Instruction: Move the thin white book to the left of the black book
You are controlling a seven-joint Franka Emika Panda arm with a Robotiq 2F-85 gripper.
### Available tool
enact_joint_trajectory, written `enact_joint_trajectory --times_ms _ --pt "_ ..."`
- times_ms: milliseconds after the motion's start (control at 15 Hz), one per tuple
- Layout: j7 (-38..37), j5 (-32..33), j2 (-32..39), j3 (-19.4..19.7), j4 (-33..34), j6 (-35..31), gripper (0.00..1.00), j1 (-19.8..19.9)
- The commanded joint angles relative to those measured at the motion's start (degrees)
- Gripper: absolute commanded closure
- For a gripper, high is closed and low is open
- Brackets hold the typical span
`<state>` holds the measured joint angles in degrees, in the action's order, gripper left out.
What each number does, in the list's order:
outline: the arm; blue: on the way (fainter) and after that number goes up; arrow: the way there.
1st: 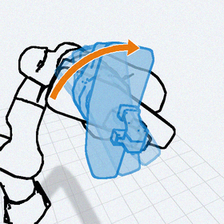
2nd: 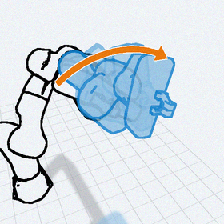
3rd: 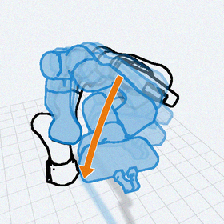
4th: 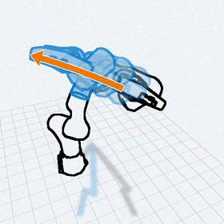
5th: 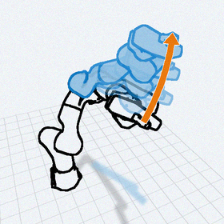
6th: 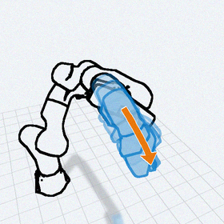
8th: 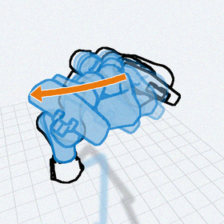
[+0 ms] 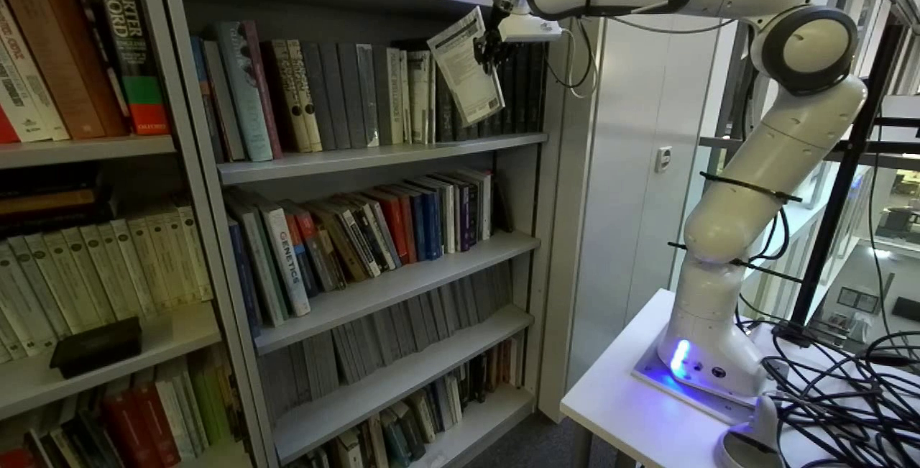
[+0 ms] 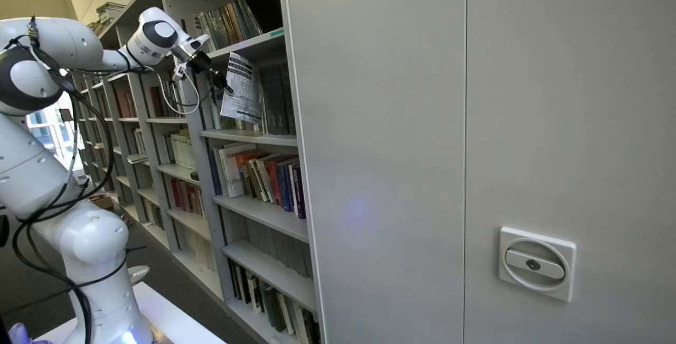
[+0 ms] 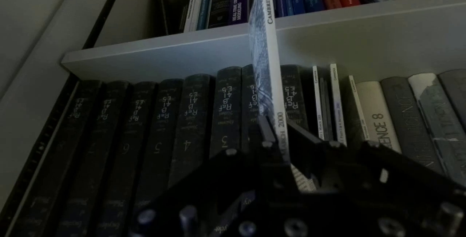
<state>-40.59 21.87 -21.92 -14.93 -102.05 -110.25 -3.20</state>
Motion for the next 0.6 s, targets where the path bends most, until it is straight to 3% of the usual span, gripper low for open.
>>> enact_joint_trajectory --times_ms 0,533 --pt "-2.5 1.3 -3.0 -0.7 -2.3 0.0 0.97 1.7" --pt "-3.2 1.4 -0.9 -1.9 0.0 -1.0 0.97 1.5"
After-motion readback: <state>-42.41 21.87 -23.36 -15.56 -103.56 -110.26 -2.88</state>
